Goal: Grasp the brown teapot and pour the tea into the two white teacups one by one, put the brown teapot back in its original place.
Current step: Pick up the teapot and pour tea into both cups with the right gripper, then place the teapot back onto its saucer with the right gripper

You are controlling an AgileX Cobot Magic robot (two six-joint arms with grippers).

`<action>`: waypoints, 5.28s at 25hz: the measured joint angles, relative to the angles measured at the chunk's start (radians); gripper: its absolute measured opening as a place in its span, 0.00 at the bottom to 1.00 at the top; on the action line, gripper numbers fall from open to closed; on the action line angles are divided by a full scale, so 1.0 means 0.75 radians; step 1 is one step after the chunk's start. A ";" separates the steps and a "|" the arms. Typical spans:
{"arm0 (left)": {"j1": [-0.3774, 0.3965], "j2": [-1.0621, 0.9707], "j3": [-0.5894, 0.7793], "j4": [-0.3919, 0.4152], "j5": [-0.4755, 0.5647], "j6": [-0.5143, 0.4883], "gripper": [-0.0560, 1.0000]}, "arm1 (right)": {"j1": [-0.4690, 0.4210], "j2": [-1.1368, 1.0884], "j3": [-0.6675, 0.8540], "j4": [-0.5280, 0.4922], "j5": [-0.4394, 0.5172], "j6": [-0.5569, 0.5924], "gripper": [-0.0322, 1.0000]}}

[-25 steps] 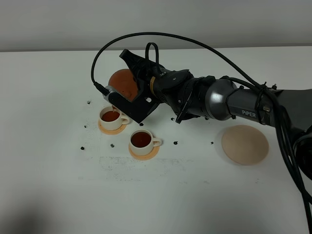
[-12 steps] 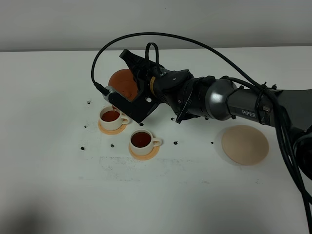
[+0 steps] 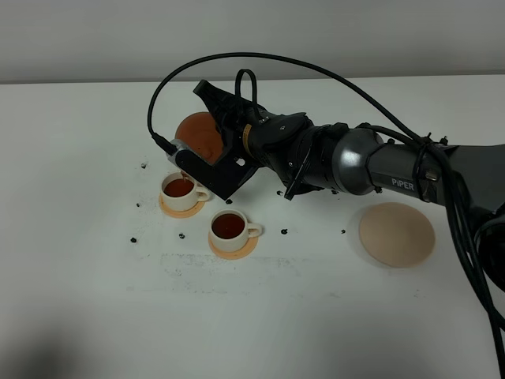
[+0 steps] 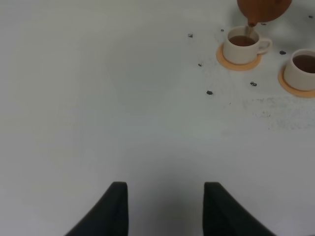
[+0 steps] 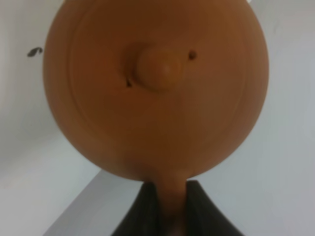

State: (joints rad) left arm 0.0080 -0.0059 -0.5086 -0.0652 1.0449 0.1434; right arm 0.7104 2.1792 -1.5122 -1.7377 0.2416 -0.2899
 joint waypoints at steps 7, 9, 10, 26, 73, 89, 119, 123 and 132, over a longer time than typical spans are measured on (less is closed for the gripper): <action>0.000 0.000 0.000 0.000 0.000 0.000 0.40 | 0.000 0.000 0.000 0.000 -0.006 0.000 0.11; 0.000 0.000 0.000 0.000 0.000 0.000 0.40 | 0.000 0.000 0.000 0.000 -0.007 0.000 0.11; 0.000 0.000 0.000 0.000 0.000 0.000 0.40 | 0.000 0.000 0.000 0.000 -0.008 0.000 0.11; 0.000 0.000 0.000 0.000 0.000 0.000 0.40 | 0.000 0.000 0.000 0.090 0.004 0.127 0.11; 0.000 0.000 0.000 0.000 0.000 0.000 0.40 | -0.160 0.015 -0.023 2.188 0.393 0.247 0.11; 0.000 0.000 0.000 0.000 0.000 0.000 0.40 | -0.191 -0.323 0.097 2.129 0.467 0.257 0.11; 0.000 0.000 0.000 0.000 0.000 0.000 0.40 | -0.544 -0.775 1.068 2.406 0.107 0.454 0.11; 0.000 0.000 0.000 0.000 0.000 0.000 0.40 | -0.544 -0.775 1.086 2.409 0.102 0.454 0.11; 0.000 0.000 0.000 0.000 0.000 0.000 0.40 | -0.544 -0.744 1.110 2.423 0.090 0.455 0.11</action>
State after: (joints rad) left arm 0.0080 -0.0059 -0.5086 -0.0652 1.0449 0.1431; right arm 0.3023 1.6215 -0.6798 0.0795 0.3094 0.0513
